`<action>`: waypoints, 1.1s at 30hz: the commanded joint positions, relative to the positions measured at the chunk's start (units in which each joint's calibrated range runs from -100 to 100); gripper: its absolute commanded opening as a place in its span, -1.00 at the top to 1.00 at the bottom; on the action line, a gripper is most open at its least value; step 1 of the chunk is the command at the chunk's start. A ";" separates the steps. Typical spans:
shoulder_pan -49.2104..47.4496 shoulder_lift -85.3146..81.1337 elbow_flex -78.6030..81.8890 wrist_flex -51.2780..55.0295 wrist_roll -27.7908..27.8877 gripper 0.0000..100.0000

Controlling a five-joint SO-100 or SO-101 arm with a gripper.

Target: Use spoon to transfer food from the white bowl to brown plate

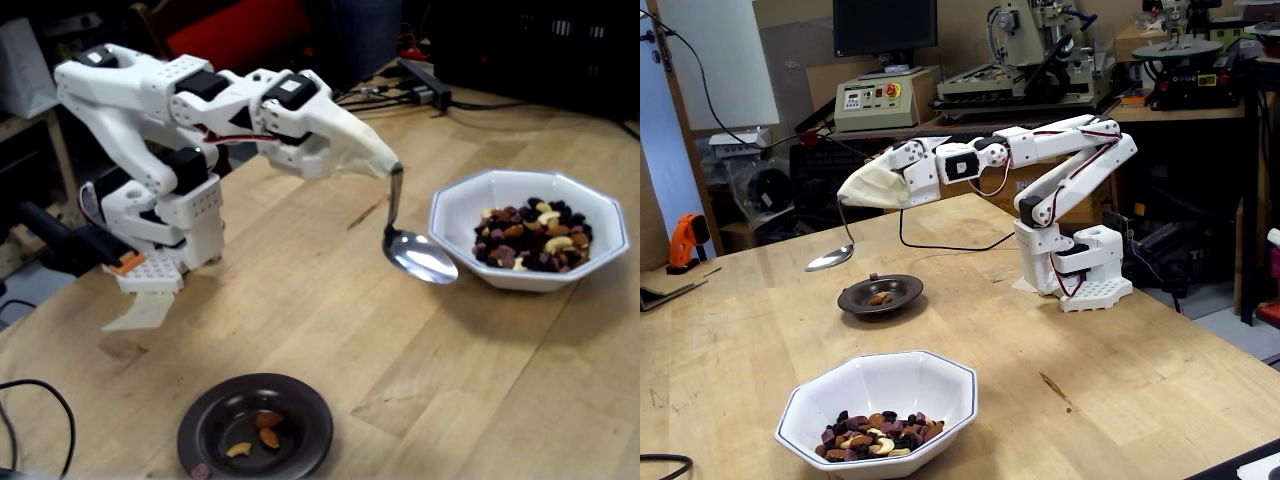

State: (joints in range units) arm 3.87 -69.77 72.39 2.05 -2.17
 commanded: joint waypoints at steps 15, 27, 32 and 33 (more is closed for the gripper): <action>-0.46 -18.08 4.07 13.76 0.24 0.92; -0.76 -30.14 9.82 13.76 0.24 0.92; -0.76 -30.14 9.91 13.76 0.24 0.92; -0.76 -30.14 9.91 13.76 0.24 0.92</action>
State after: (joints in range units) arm 3.43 -99.31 83.08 16.26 -2.12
